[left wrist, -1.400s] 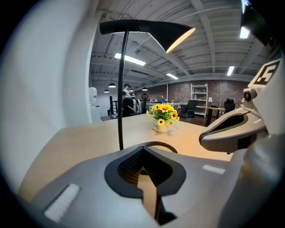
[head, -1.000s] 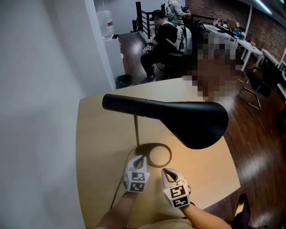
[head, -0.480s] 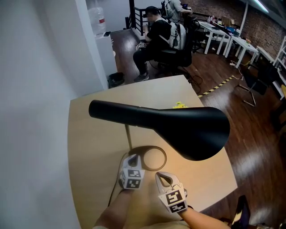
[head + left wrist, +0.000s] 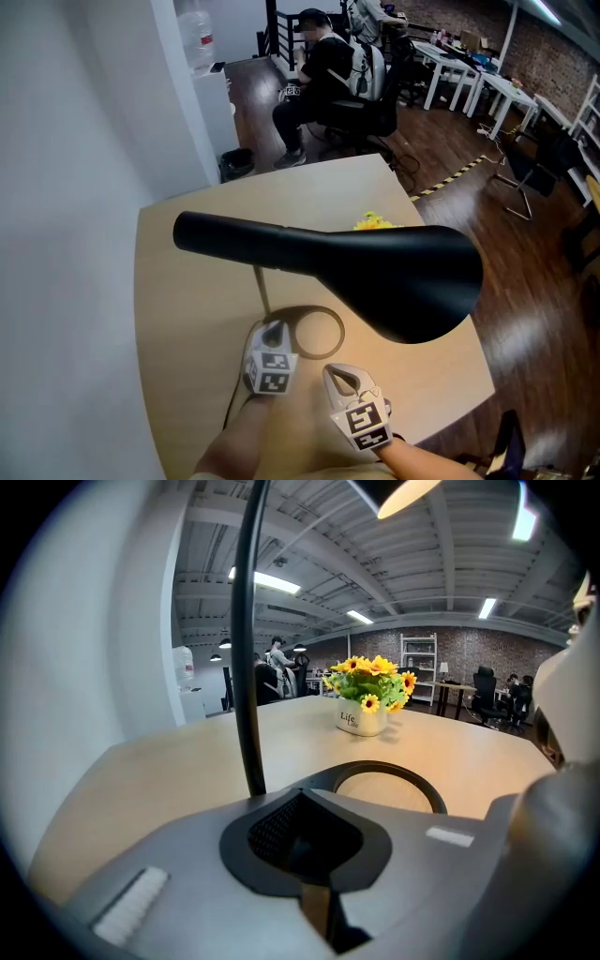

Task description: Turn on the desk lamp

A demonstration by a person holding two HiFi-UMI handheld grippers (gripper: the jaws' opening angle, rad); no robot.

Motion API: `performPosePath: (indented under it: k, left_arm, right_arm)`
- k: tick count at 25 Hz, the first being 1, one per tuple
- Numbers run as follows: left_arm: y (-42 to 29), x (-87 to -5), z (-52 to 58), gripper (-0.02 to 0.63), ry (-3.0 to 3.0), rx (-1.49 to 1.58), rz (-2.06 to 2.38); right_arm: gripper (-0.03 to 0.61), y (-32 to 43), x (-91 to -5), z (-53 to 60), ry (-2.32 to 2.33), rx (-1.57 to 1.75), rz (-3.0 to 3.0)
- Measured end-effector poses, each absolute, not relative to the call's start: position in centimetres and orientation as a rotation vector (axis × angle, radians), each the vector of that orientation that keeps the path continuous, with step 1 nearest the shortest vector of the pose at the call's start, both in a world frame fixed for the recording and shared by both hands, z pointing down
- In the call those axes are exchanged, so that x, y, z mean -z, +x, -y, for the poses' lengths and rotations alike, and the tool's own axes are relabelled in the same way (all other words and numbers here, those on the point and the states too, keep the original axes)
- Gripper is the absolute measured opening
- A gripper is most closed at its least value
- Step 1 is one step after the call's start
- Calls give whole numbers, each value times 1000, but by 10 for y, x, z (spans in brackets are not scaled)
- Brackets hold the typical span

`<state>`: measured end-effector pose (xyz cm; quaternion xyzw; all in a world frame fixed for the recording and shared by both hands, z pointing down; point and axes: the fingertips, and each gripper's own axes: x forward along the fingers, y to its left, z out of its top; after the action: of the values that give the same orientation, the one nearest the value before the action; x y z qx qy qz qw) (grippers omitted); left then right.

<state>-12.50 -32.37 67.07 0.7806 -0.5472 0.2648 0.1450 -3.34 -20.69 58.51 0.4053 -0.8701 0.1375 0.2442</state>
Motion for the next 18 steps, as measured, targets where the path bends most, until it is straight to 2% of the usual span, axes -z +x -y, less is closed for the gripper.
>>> performPosePath:
  k: [18]
  left_arm:
    - [-121, -679, 331, -6, 2248, -828, 1549]
  right_arm:
    - [-2, -33, -581, 204, 1114, -366, 2396]
